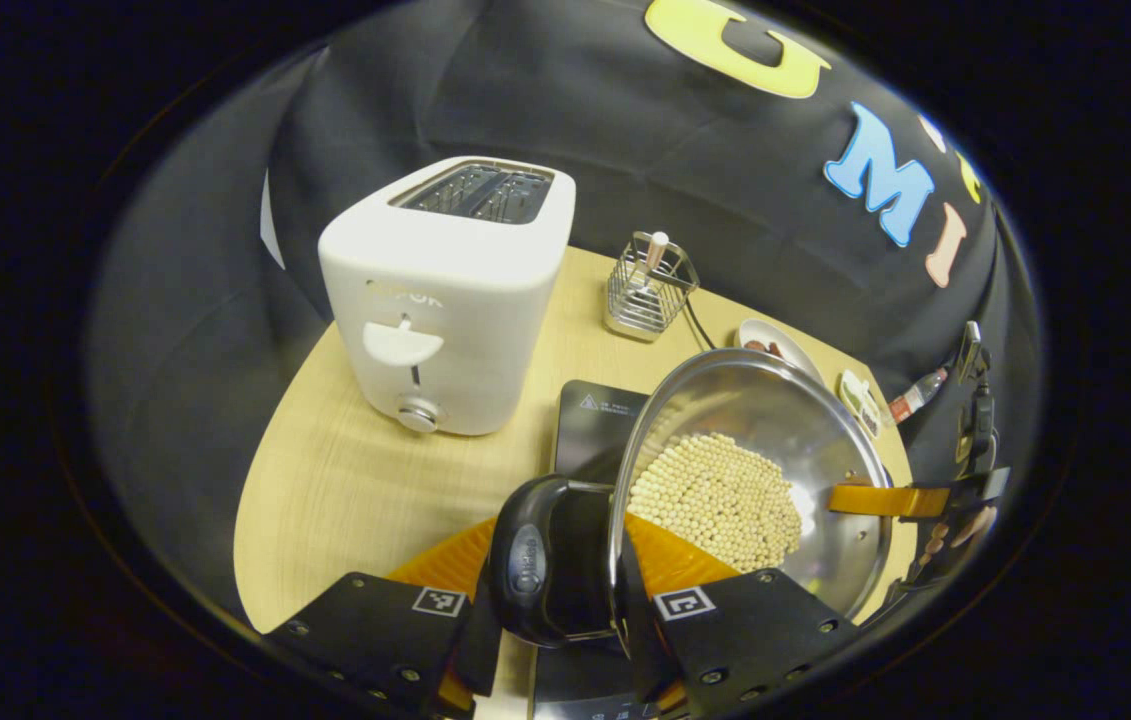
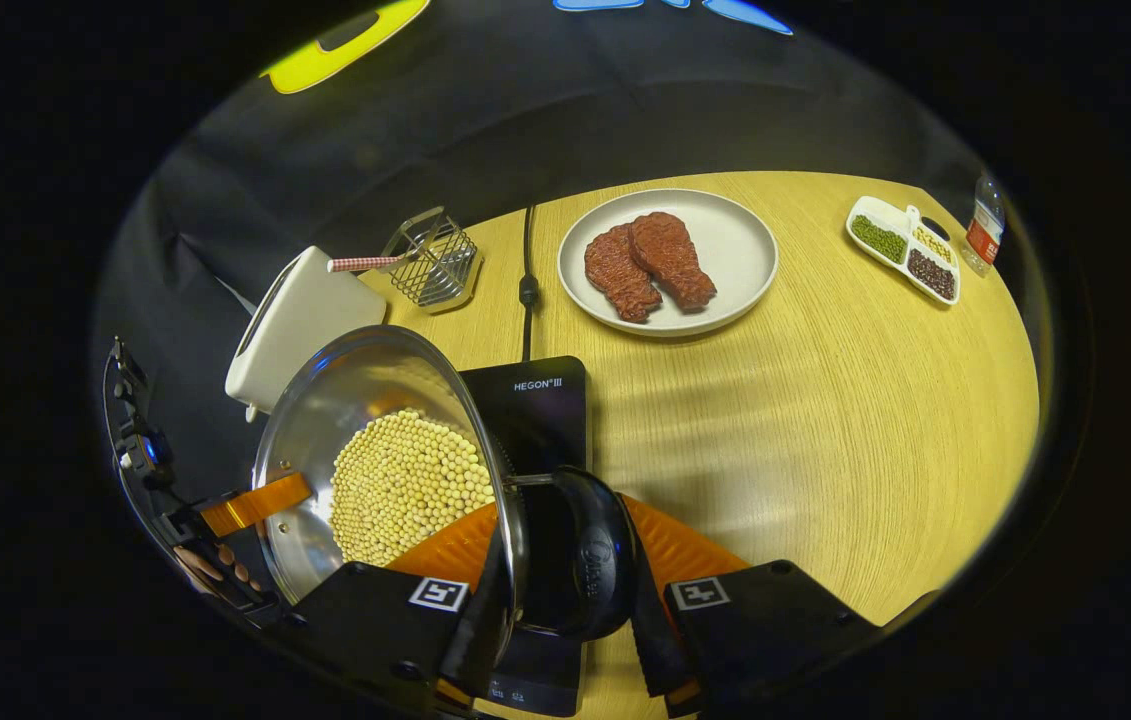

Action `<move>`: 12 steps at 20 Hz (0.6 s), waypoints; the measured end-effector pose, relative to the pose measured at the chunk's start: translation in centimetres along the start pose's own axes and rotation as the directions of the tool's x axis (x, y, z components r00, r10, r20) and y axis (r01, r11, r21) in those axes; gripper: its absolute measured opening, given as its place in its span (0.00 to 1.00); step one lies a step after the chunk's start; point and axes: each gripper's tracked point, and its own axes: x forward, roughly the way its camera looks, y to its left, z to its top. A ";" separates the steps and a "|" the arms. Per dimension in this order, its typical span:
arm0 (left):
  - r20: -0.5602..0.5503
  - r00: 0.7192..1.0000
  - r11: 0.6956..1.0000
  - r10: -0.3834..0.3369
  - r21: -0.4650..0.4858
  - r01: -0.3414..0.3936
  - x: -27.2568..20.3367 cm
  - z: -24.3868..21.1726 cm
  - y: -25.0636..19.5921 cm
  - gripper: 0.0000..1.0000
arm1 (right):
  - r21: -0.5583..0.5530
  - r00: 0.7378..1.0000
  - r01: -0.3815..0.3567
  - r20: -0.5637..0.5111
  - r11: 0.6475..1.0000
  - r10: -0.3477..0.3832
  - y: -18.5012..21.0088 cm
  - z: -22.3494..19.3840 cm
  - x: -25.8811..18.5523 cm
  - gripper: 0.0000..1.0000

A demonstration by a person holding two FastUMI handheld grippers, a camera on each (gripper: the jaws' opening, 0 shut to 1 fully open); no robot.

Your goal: First push the handle of the pot to place it horizontally, then grasp the pot with both hands and set it on the induction cooktop.

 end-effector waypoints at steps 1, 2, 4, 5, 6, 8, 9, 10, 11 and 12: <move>-0.003 1.000 1.000 0.002 0.002 -0.002 0.1 0.0 0.0 0.54 | -0.001 1.000 -0.001 0.002 1.000 0.001 0.0 0.0 0.0 0.55; -0.008 1.000 1.000 0.005 0.002 -0.005 0.0 -0.1 0.0 0.51 | -0.001 1.000 0.000 0.004 1.000 0.000 0.1 0.0 -0.1 0.60; -0.013 1.000 1.000 0.012 0.002 -0.012 -0.1 -0.2 0.1 0.55 | -0.003 1.000 0.000 0.006 1.000 0.000 0.1 0.1 -0.1 0.63; -0.017 1.000 1.000 0.018 0.004 -0.018 0.0 -0.1 0.1 0.56 | -0.006 1.000 0.006 0.008 1.000 -0.006 0.0 0.0 -0.1 0.64; -0.020 0.999 1.000 0.027 0.011 -0.027 -0.1 -0.2 0.1 0.57 | -0.010 1.000 0.010 0.014 1.000 -0.010 -0.2 0.2 -0.2 0.58; -0.019 0.998 0.998 0.056 0.032 -0.056 -0.1 -0.1 0.4 0.59 | -0.015 1.000 0.008 0.023 1.000 -0.008 -0.2 0.4 -0.5 0.63; -0.016 0.997 0.996 0.077 0.038 -0.077 -0.1 0.0 0.6 0.59 | -0.020 1.000 0.011 0.024 1.000 -0.010 -0.3 0.3 -0.9 0.75; -0.010 0.994 0.994 0.105 0.045 -0.104 -0.8 0.3 1.0 0.72 | -0.026 1.000 0.013 0.026 1.000 -0.012 -0.4 0.4 -0.8 0.86; -0.005 0.993 0.992 0.114 0.050 -0.114 -1.3 0.5 1.0 0.80 | -0.032 0.999 0.019 0.030 0.999 -0.018 -0.6 0.3 -1.5 0.96; -0.006 0.993 0.991 0.118 0.057 -0.118 -1.6 0.5 0.7 0.80 | -0.038 0.999 0.020 0.035 0.999 -0.018 -0.7 0.3 -2.0 0.93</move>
